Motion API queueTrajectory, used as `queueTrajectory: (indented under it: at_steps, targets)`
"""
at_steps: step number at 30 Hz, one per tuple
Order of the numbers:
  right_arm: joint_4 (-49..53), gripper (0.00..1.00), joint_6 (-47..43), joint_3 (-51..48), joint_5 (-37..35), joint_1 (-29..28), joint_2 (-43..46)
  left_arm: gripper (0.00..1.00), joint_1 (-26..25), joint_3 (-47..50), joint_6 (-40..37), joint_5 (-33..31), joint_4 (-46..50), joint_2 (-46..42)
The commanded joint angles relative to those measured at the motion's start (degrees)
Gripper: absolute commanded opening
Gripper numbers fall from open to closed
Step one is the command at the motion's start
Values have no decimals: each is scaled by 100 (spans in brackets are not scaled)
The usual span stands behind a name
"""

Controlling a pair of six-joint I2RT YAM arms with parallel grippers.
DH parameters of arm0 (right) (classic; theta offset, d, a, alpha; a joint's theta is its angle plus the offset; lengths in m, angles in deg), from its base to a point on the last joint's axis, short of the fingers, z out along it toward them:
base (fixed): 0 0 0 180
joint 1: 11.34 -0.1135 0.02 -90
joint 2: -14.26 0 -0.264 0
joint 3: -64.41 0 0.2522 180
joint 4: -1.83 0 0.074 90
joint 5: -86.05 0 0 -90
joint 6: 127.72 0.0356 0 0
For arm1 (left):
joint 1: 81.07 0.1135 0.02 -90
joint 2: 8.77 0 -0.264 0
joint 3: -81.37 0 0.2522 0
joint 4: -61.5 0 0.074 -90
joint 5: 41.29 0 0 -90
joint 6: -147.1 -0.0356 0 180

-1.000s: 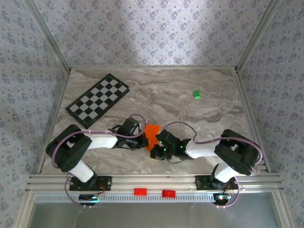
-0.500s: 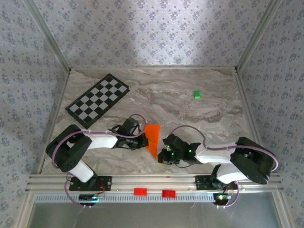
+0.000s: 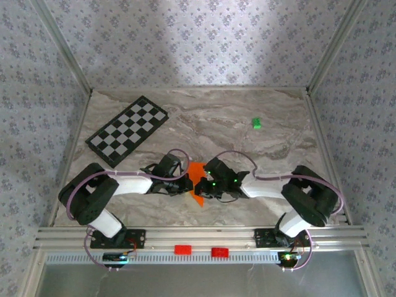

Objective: Fold a paper plane with a square sheet of paper (pick it up from the middle)

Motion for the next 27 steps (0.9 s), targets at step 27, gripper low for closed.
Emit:
queueTrajectory:
  at_steps: [27]
  targets:
    - [706,0,65,-555,-295,-126,-434,0,-207,-16,407,-418,274,-211]
